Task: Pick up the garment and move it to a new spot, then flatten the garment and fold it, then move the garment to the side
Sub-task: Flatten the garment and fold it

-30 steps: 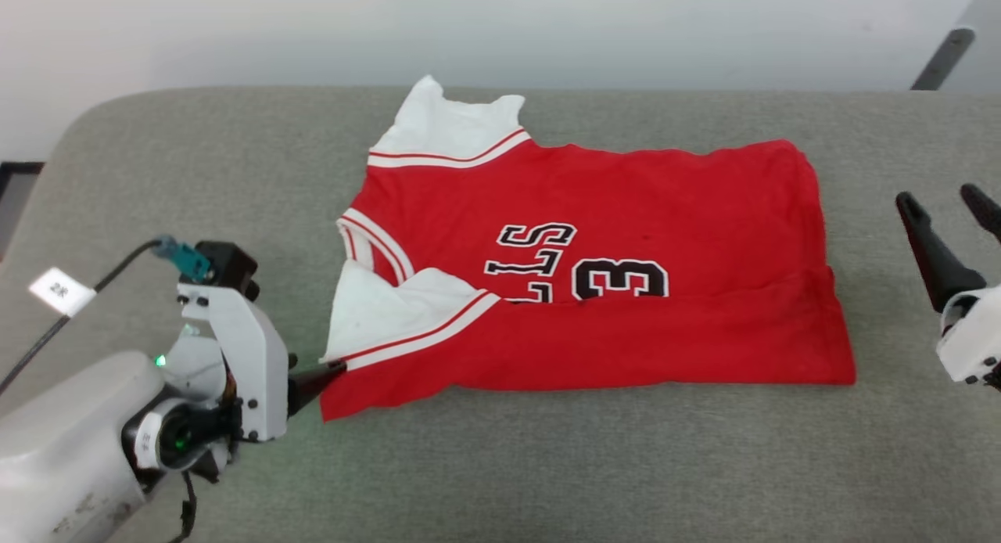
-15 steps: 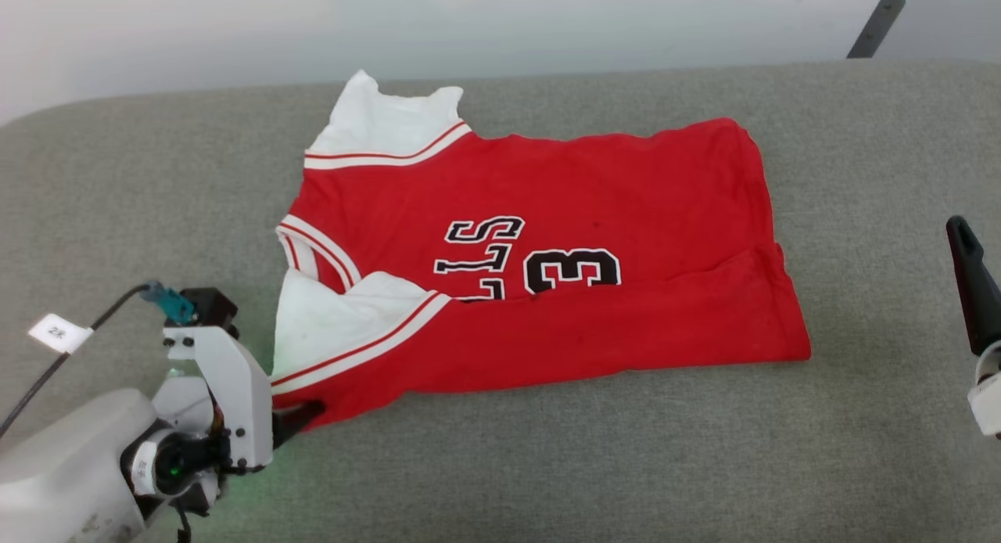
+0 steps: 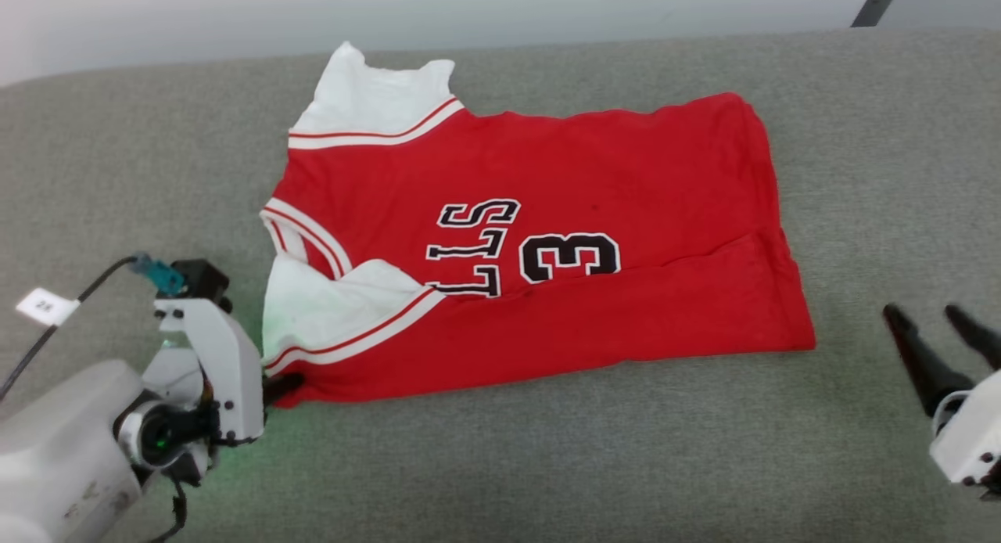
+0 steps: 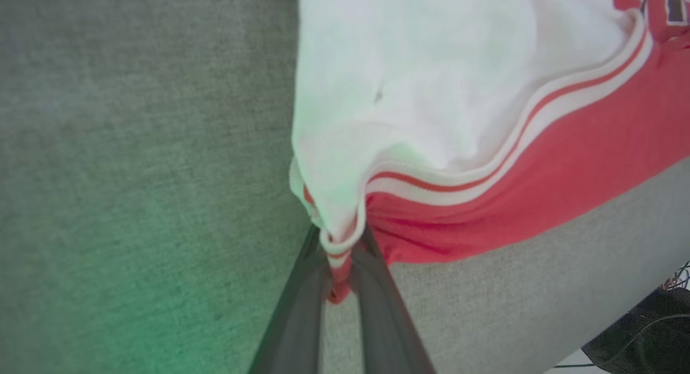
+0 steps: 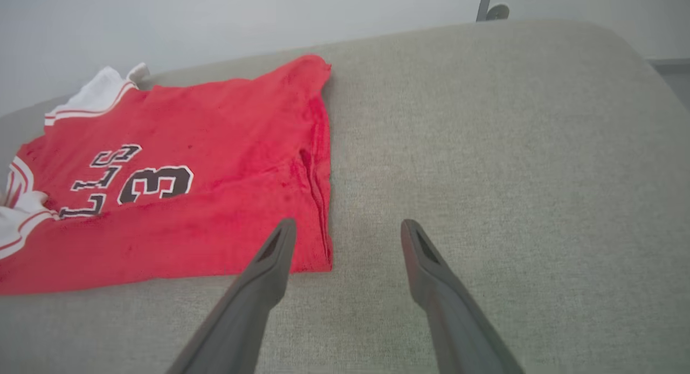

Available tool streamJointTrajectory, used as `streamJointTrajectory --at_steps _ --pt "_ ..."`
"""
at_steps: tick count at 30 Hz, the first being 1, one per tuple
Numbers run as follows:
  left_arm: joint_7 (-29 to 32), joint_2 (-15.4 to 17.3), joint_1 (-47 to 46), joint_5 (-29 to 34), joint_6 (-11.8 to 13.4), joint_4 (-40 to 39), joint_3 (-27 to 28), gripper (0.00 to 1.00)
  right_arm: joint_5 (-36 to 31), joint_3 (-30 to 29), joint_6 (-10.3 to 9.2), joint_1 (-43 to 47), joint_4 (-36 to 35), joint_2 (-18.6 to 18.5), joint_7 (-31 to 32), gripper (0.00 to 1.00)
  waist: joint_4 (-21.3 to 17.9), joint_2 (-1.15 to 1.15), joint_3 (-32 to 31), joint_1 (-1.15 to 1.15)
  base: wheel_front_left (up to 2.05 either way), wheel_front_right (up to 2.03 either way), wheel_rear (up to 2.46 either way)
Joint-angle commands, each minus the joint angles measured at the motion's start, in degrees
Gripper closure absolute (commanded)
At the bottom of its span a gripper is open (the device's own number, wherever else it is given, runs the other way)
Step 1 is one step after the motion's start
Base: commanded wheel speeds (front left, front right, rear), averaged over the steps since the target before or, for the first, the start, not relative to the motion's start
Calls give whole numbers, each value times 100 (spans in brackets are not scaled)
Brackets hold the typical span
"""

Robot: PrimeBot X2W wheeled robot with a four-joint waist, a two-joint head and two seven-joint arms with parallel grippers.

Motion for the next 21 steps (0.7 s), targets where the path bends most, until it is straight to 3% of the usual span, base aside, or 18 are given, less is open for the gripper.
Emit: streamJointTrajectory --at_steps 1,8,21 --pt "-16 -279 27 101 -21 53 -96 100 -31 53 -4 -117 82 -11 204 0 90 0 52 0 0 0 0" --pt "-42 -466 -175 197 -107 119 -77 100 -175 204 -4 -619 849 3 729 0 303 0 215 0 0 0 0" --pt "-105 -742 -347 295 -260 326 -60 100 -425 874 -4 -1409 2644 -215 1066 0 600 0 438 0 0 0 0"
